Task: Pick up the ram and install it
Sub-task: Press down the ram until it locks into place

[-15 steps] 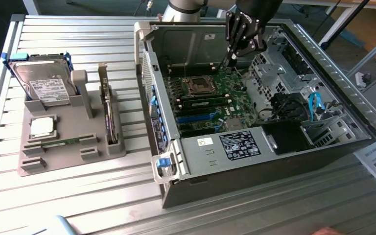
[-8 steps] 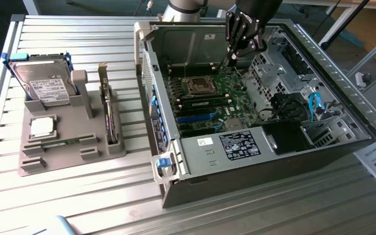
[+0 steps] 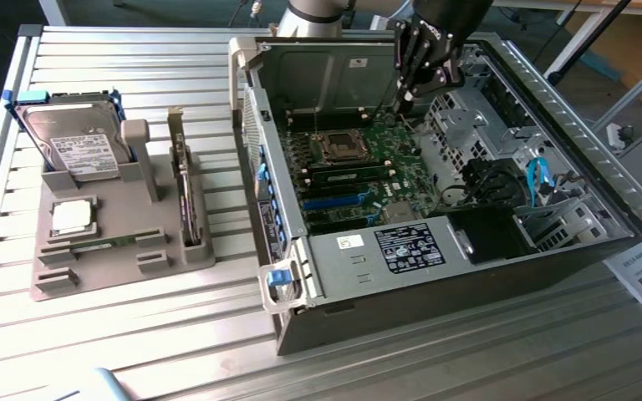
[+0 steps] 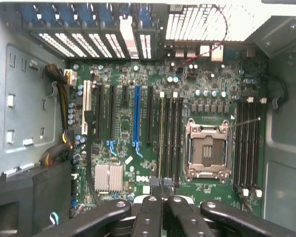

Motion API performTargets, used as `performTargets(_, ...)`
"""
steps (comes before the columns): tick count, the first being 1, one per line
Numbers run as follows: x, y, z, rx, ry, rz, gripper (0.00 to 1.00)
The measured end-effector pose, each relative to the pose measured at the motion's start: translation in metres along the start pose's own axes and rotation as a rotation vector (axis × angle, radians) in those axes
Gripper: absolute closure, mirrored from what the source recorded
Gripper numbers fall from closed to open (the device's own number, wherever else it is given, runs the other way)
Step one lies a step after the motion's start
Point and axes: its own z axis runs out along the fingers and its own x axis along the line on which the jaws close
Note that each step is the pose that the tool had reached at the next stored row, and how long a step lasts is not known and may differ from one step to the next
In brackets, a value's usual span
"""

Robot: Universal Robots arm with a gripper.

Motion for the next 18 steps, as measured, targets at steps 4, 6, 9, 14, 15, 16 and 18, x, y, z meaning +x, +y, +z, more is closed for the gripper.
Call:
performTargets(4,0.001,-0.0176,-0.0008,-0.0001,0.0001,0.0,0.9)
performTargets(6,0.001,-0.0253,-0.0011,0.0,0.0,0.0,0.9)
performTargets(9,0.001,-0.0339,-0.0015,-0.0001,0.0001,0.0,0.9)
performTargets(14,0.002,-0.0456,-0.0019,-0.0001,0.0001,0.0,0.9)
performTargets(15,0.002,-0.0455,-0.0019,-0.0001,0.0001,0.0,0.9)
performTargets(16,0.002,-0.0456,-0.0016,-0.0001,0.0,0.0,0.9)
performTargets(18,0.002,-0.0456,0.0,0.0,0.0,0.0,0.9)
